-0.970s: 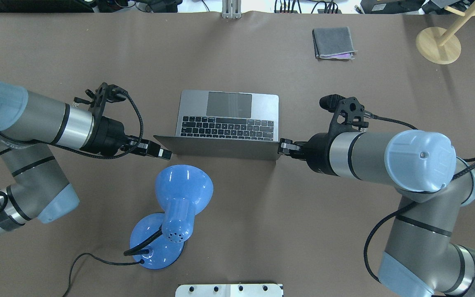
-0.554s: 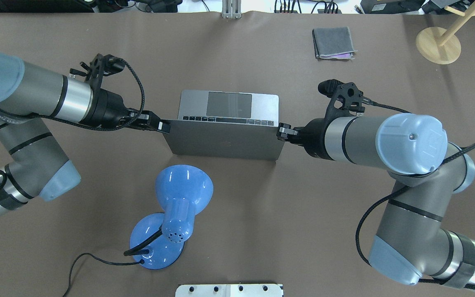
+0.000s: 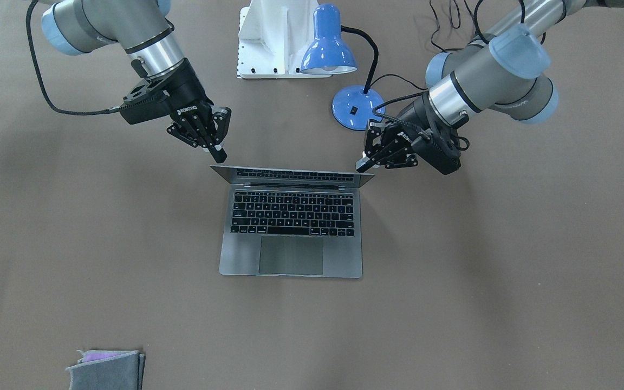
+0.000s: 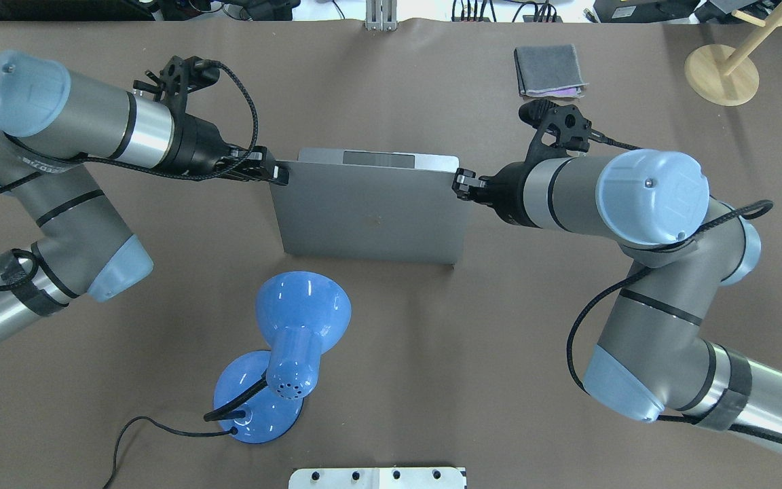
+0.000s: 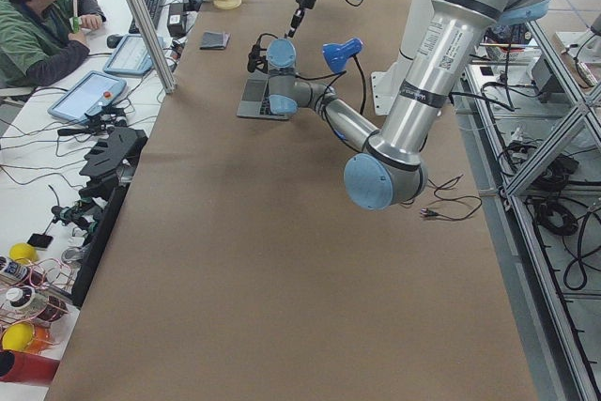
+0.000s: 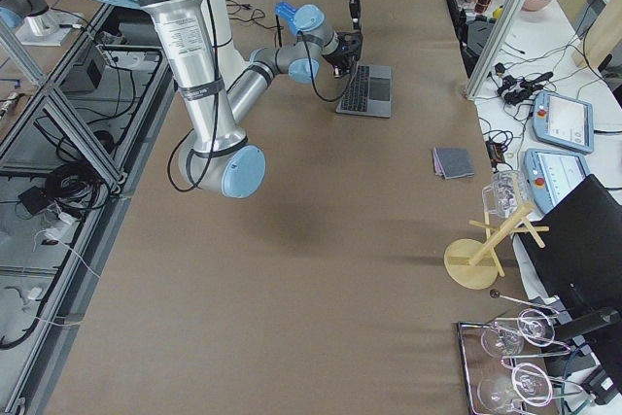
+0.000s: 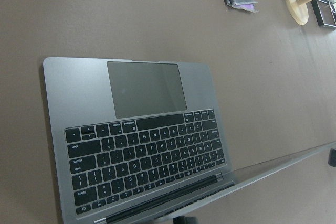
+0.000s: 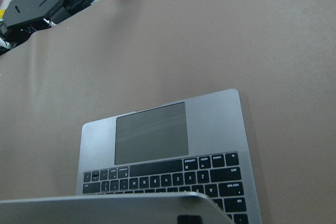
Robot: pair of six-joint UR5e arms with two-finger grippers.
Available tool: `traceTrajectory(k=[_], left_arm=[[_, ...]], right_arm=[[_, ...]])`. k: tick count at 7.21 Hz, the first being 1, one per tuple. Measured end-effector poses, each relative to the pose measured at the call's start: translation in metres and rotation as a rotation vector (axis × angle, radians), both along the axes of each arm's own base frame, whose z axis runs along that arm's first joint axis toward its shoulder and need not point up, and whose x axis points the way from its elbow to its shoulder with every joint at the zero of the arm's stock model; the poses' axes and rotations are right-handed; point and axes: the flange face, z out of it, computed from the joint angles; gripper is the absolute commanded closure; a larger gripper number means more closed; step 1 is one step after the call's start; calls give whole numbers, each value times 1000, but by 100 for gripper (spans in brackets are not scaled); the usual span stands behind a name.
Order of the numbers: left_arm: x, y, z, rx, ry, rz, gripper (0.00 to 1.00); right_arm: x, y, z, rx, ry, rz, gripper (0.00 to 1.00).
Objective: Close laptop
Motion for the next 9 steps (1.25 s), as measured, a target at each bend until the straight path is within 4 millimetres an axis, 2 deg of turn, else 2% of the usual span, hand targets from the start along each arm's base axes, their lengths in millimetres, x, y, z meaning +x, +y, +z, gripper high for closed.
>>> traceTrajectory(k=[3, 5, 7, 8, 9], left_arm=[[24, -31, 12, -20, -45, -52, 100], [45, -53, 25, -7, -95, -84, 100], [77, -69, 41, -9, -156, -119, 100], [96, -71, 50, 7, -196, -145, 100], [106, -71, 54, 19, -223, -159, 100]], right_arm=[[-20, -60, 11, -35, 56, 57, 100], [-45, -87, 20, -64, 94, 69, 100], [-64, -102, 37, -90, 130, 72, 100], [-73, -106, 48, -93, 137, 71, 100], [-78, -108, 55, -89, 133, 69, 100]])
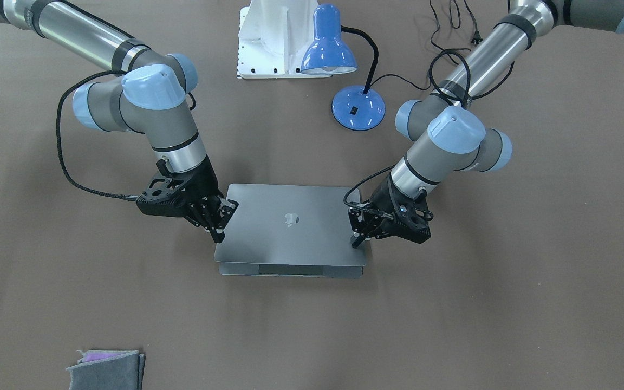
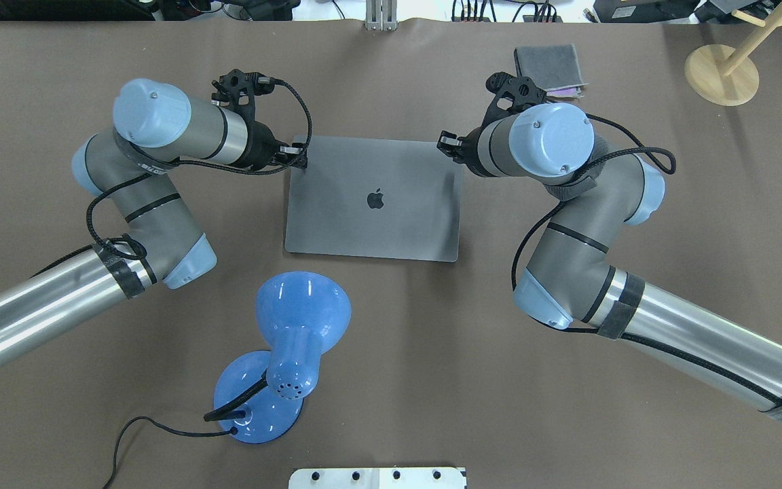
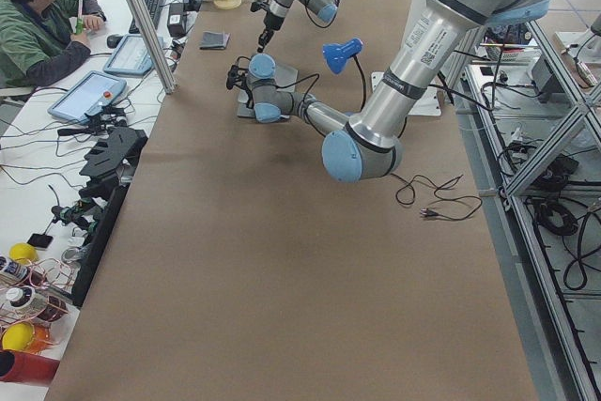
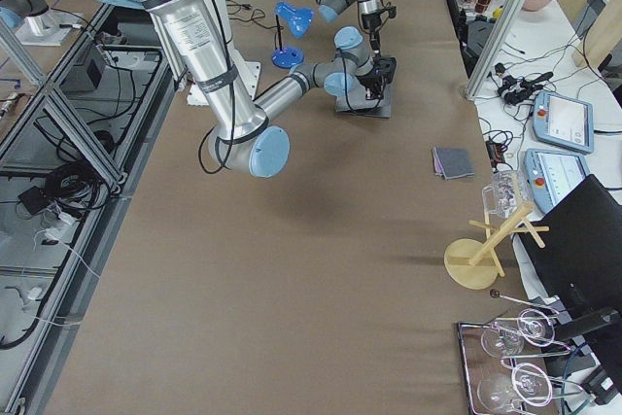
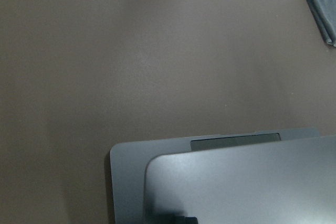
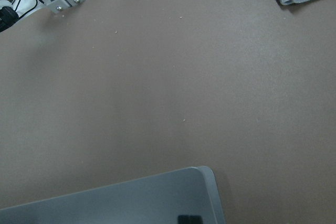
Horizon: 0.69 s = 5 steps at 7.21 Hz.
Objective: Close laptop
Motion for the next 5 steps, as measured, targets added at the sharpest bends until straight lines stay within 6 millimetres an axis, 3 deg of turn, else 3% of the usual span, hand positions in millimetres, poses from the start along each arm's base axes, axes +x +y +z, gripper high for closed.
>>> traceTrajectory(k=[2, 3, 4, 5], left_arm=[[-9, 4, -27, -3, -1, 16, 100], [-30, 6, -52, -35, -1, 49, 52], [-56, 11, -77, -75, -8, 76, 42], [-83, 19, -96, -110, -24, 86, 0]], right_arm=[[6, 0, -9, 8, -25, -9, 100], [22, -2, -18, -6, -36, -30, 31], [46, -4, -26, -34, -38, -47, 0], [78, -2, -27, -64, -10, -45, 0]])
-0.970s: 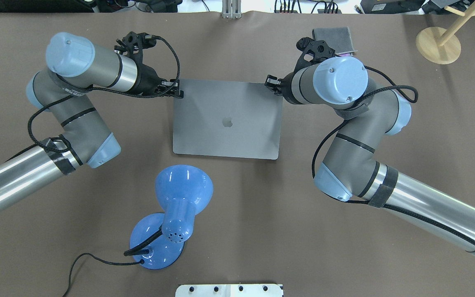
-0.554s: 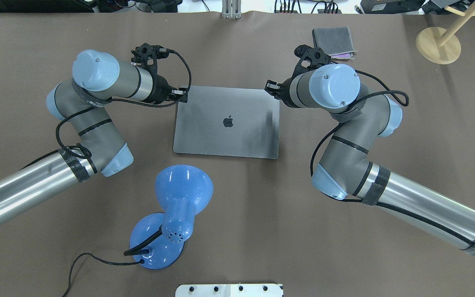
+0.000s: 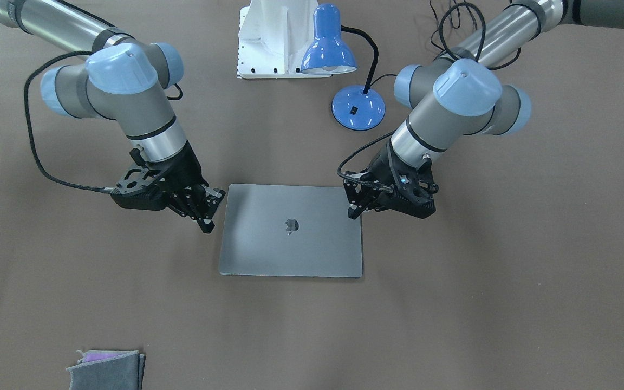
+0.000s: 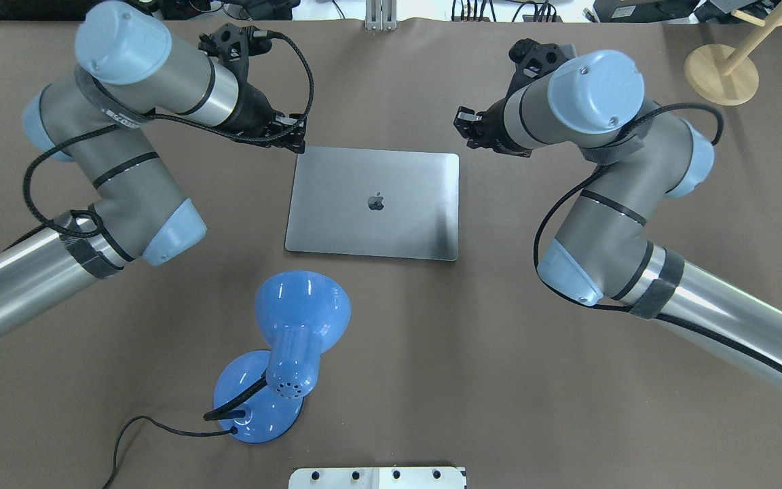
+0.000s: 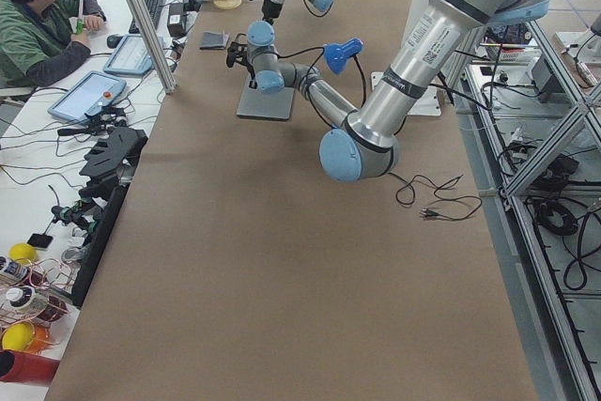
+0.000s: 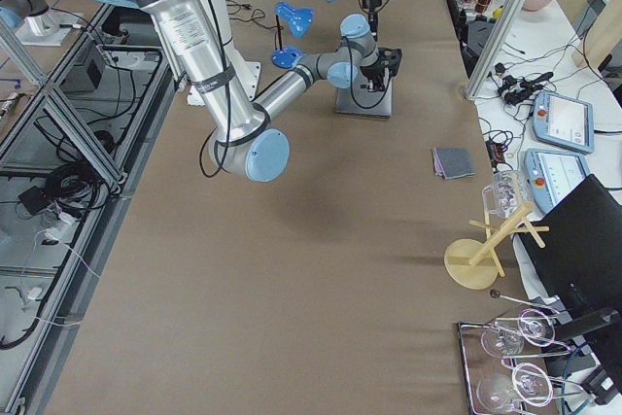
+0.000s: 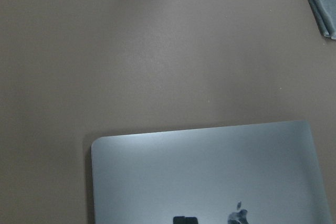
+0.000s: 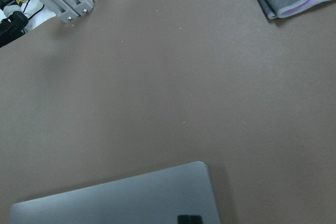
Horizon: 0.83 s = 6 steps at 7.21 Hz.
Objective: Close laptop
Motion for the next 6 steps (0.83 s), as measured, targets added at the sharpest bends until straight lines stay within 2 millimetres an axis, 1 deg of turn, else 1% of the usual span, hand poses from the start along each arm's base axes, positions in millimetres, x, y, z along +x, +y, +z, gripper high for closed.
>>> traceTrajectory(k=[1, 2, 3, 4, 5, 6], left_arm=[[-25, 9, -8, -1, -23, 5, 1], [-56, 19, 0, 33, -52, 6, 0], [-94, 22, 16, 63, -87, 4, 0], [-142, 15, 36, 91, -148, 12, 0], [-182, 8, 58, 126, -223, 40, 0], [-217, 2, 86, 168, -308, 90, 1]], right_arm=[[30, 8, 1, 6, 69, -12, 0], [62, 16, 1, 34, 150, -53, 0], [94, 22, 11, 44, 199, -97, 0], [134, 27, 33, 52, 227, -156, 0], [172, 33, 62, 67, 260, -211, 0], [213, 41, 100, 91, 315, -275, 0]])
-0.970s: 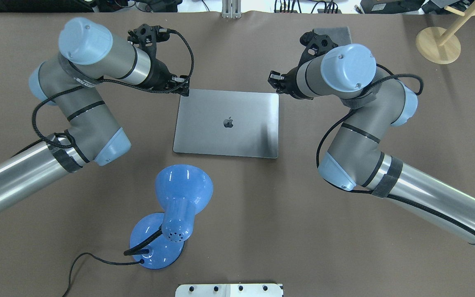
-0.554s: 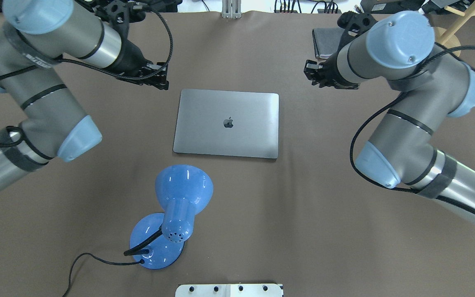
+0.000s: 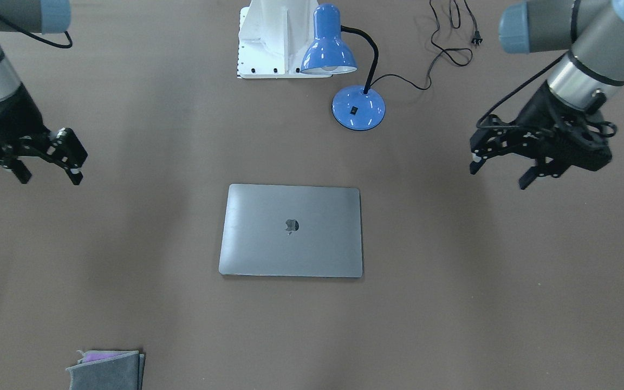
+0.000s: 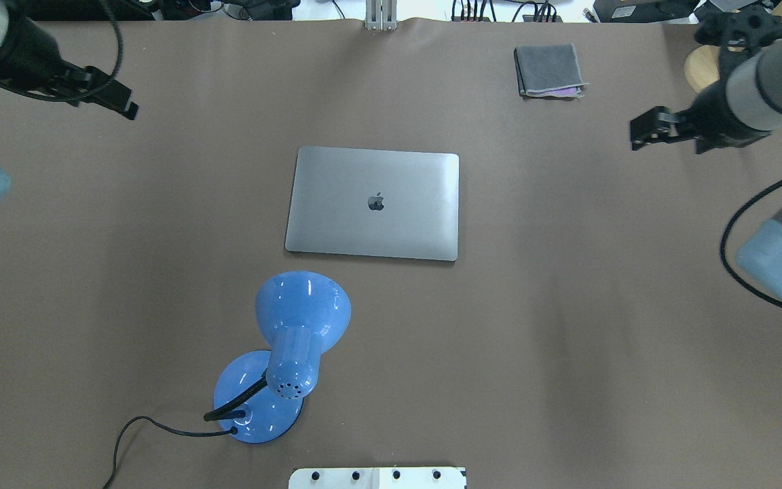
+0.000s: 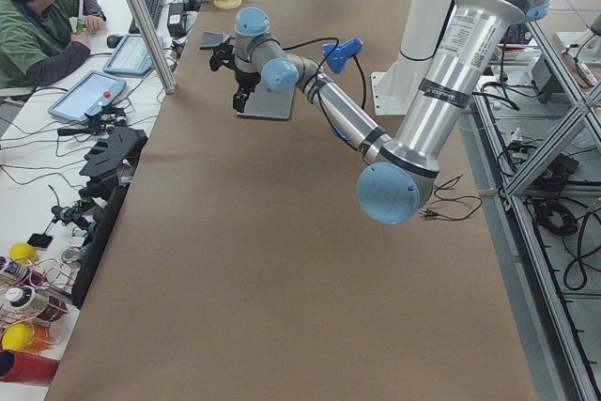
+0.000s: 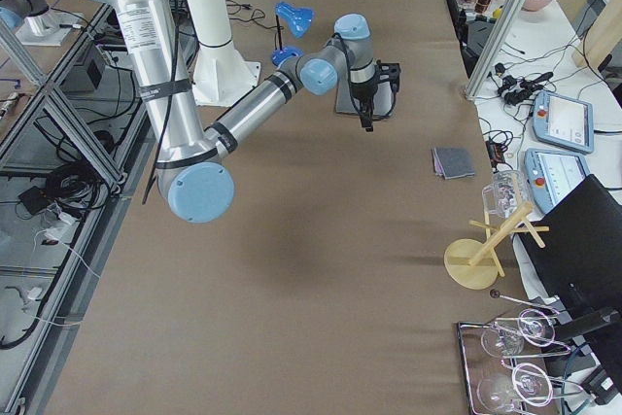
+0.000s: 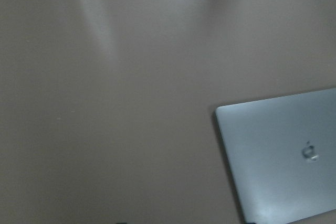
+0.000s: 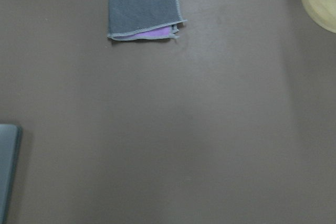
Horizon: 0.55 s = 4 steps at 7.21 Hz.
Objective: Close laptop
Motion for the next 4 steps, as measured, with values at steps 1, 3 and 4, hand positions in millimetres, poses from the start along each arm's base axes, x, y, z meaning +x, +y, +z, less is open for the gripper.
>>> traceTrajectory(k=[1, 3, 4], left_arm=[[-35, -6, 27, 26, -78, 47, 1], [-125, -13, 86, 14, -165, 86, 1], [-161, -16, 127, -15, -170, 110, 1]], right_arm=[[44, 6, 42, 18, 51, -75, 0], [135, 27, 125, -16, 42, -185, 0], [173, 43, 165, -33, 35, -214, 0]])
